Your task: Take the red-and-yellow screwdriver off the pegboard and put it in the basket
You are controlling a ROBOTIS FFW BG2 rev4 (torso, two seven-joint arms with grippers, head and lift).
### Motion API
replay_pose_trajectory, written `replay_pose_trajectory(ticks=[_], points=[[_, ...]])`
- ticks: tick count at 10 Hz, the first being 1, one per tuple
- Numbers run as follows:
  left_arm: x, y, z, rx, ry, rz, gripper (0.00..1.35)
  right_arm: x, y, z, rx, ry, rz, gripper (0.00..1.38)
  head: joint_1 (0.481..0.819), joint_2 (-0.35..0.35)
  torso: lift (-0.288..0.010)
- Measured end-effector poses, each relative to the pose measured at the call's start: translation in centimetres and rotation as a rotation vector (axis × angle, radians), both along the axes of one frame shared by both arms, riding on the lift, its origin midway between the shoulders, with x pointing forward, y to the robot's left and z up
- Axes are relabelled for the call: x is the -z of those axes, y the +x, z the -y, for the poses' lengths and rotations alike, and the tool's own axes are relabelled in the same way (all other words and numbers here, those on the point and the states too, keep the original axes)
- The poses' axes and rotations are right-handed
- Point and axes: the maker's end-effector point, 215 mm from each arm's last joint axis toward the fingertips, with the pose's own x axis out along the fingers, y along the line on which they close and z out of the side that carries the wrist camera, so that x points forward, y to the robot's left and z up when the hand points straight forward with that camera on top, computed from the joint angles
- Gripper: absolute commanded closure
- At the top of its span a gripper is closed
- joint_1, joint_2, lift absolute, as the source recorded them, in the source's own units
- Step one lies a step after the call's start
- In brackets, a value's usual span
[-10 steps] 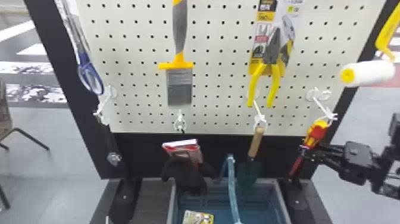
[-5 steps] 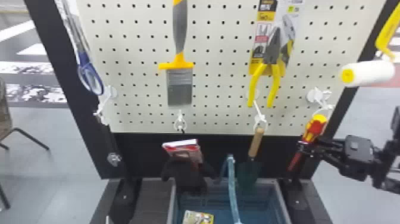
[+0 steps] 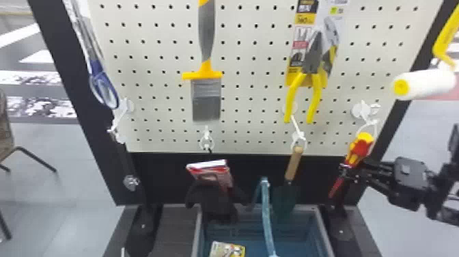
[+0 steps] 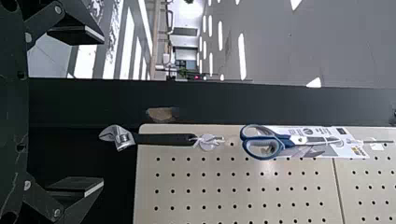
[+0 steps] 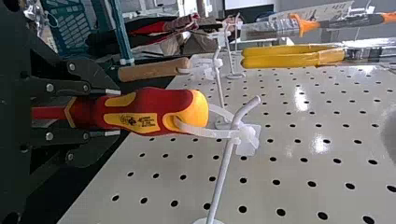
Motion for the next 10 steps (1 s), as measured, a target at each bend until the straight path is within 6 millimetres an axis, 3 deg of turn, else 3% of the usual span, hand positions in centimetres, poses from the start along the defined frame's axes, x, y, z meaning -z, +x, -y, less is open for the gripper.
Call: replay_pose_trajectory(ticks=[6, 10], points=[[0.1, 0.0, 0.0, -0.001, -0.001, -0.003, 0.22, -1.2, -0.1, -0.5, -0.01, 0.001, 0.025, 1.1, 0.549, 0.0, -0.1], [0.1, -0.1, -0.1, -0.002, 0.0, -0.004, 0.22, -0.7, -0.7, -0.6, -0.014, 0.004, 0.011, 1.1, 0.549, 0.0, -0.1]])
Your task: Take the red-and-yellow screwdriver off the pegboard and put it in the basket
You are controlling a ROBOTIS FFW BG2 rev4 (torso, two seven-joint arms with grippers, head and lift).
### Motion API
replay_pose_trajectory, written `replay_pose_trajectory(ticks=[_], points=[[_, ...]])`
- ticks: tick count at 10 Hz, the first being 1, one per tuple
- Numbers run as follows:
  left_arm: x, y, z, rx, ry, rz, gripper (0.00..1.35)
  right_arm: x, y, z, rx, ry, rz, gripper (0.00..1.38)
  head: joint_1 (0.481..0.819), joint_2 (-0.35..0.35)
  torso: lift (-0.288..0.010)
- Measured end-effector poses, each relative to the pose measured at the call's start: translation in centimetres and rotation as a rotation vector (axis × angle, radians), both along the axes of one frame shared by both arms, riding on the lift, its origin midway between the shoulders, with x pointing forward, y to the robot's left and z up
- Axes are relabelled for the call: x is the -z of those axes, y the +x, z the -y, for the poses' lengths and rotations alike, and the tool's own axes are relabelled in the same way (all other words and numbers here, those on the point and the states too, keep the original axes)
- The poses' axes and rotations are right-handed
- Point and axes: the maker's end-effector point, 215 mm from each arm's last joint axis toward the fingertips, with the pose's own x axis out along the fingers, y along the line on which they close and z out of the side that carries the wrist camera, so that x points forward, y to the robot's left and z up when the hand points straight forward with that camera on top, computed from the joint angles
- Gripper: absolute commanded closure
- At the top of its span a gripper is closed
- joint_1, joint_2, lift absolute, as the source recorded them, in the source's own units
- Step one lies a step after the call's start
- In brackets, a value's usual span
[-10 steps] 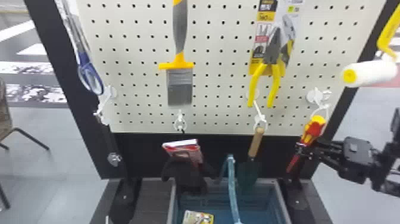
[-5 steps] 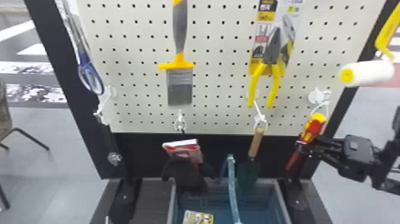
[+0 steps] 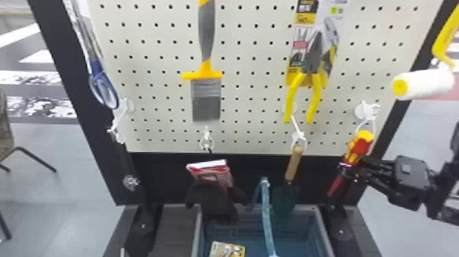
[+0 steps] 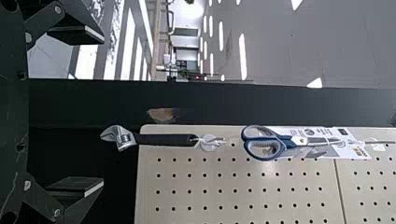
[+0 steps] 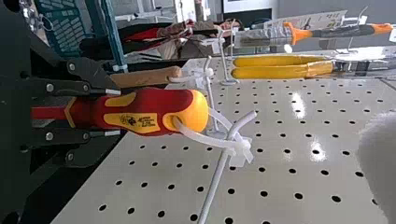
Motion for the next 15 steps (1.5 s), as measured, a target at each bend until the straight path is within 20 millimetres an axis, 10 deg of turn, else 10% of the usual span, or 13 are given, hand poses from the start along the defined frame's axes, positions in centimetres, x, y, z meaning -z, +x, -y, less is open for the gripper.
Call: replay_pose_trajectory(ticks=[15], points=[[0.3, -0.2, 0.0, 0.0, -0.004, -0.009, 0.22, -1.4, -1.7, -1.7, -0.024, 0.019, 0.025, 1.1, 0.549, 0.0, -0.1]])
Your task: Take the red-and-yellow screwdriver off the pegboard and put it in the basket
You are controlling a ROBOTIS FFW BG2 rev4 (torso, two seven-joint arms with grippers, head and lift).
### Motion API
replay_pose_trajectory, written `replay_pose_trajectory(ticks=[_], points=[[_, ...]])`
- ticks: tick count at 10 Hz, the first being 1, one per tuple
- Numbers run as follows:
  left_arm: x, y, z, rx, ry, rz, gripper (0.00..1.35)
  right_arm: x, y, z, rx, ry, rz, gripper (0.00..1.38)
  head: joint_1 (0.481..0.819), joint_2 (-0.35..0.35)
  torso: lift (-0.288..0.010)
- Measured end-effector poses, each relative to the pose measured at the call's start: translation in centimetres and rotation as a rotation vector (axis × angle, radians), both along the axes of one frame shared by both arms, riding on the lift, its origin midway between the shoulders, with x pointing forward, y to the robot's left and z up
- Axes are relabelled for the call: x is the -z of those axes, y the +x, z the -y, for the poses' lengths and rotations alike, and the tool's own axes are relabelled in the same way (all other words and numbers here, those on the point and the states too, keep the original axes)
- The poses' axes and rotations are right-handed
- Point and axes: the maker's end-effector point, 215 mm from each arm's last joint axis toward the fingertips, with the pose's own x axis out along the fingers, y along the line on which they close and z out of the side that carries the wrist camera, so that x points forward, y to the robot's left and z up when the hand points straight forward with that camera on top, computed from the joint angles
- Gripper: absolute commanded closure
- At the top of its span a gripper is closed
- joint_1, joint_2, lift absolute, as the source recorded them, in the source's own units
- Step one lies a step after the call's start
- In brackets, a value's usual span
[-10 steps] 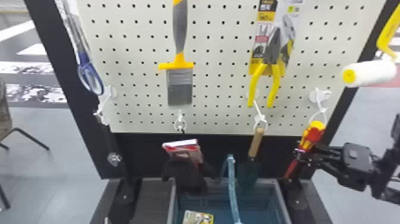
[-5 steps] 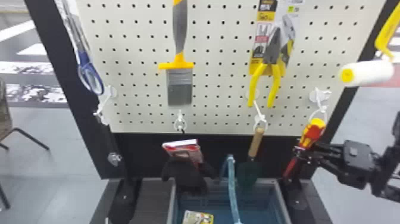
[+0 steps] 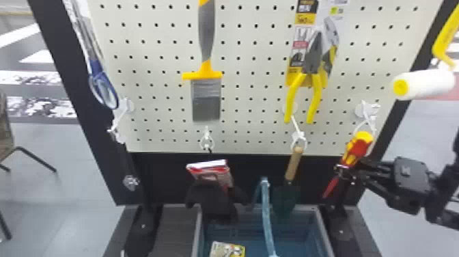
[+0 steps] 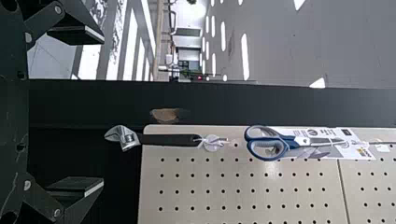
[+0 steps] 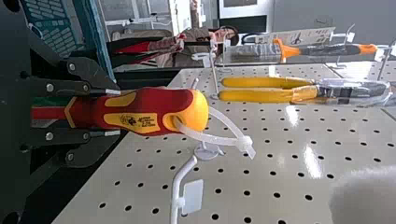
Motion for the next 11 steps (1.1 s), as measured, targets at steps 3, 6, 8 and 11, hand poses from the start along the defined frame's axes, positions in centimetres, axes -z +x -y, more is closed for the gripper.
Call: replay_pose_trajectory(ticks=[3, 6, 8, 11], points=[[0.0, 0.0, 0.0, 0.0, 0.0, 0.0, 0.22, 0.4, -1.2, -1.0, -0.003, 0.032, -0.015, 1.1, 0.549, 0.0, -0.1], [0.1, 0.1, 0.0, 0.0, 0.001, -0.001, 0.22, 1.9, -1.5, -1.8, 0.01, 0.073, -0.045, 1.1, 0.549, 0.0, -0.1], [0.1, 0.1, 0.0, 0.0, 0.001, -0.002, 0.22, 3.4, -1.6, -2.0, 0.034, 0.123, -0.072, 1.1, 0.549, 0.0, -0.1], [0.1, 0.1, 0.0, 0.0, 0.0, -0.002, 0.22, 6.4, -1.9, -2.9, 0.052, 0.208, -0.139, 1.1, 0.549, 0.0, -0.1]])
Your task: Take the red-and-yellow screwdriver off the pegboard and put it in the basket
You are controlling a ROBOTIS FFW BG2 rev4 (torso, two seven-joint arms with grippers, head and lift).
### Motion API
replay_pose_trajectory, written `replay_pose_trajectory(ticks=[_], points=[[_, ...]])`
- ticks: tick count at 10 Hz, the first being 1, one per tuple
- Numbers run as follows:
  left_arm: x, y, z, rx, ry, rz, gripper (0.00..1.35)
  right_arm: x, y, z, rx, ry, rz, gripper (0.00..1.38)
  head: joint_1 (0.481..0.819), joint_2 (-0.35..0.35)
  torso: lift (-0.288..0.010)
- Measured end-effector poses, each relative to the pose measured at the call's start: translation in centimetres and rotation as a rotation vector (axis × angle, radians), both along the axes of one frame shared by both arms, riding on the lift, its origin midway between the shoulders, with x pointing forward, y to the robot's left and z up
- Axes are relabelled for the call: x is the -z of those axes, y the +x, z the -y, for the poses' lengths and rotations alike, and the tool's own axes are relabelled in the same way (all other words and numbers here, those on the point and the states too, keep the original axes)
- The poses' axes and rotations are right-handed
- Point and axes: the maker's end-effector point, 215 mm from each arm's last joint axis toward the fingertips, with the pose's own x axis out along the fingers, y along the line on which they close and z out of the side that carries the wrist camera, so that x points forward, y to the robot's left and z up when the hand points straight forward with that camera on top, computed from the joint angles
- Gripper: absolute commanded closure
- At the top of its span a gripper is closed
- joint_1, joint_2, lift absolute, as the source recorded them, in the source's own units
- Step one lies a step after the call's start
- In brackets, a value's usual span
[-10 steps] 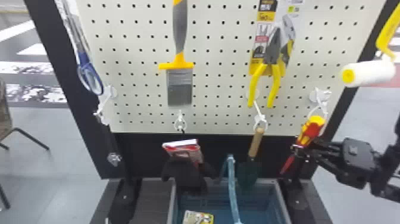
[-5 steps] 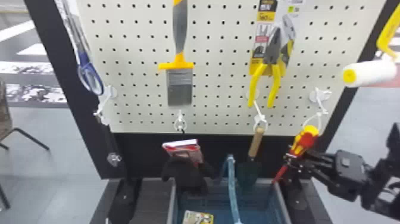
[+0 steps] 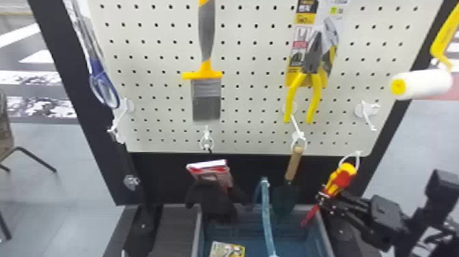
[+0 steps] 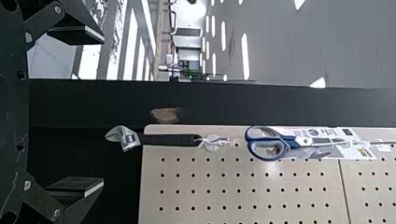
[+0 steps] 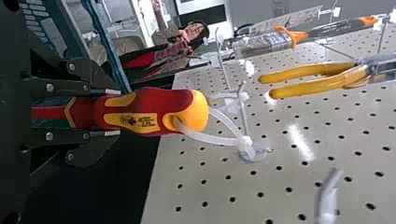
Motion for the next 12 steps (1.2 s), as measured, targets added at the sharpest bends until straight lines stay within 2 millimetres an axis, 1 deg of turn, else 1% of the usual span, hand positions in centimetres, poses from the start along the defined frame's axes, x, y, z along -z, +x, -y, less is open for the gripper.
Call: replay_pose_trajectory(ticks=[3, 5, 7, 9, 12], points=[[0.1, 0.1, 0.1, 0.002, 0.0, -0.001, 0.22, 1.8, 0.1, -0.8, 0.009, 0.057, -0.039, 1.1, 0.549, 0.0, -0.1], [0.1, 0.1, 0.1, 0.003, 0.0, -0.002, 0.22, 3.0, 0.1, -1.6, 0.011, 0.114, -0.073, 1.1, 0.549, 0.0, -0.1], [0.1, 0.1, 0.2, 0.003, 0.0, -0.002, 0.22, 3.2, 0.2, -2.8, 0.0, 0.138, -0.084, 1.1, 0.549, 0.0, -0.1], [0.2, 0.1, 0.1, 0.002, -0.001, -0.003, 0.22, 3.7, 0.0, -4.5, -0.019, 0.179, -0.111, 1.11, 0.549, 0.0, -0.1], [0.2, 0.1, 0.2, 0.003, -0.002, -0.003, 0.22, 5.4, -1.2, -7.2, -0.046, 0.26, -0.18, 1.11, 0.549, 0.0, -0.1]])
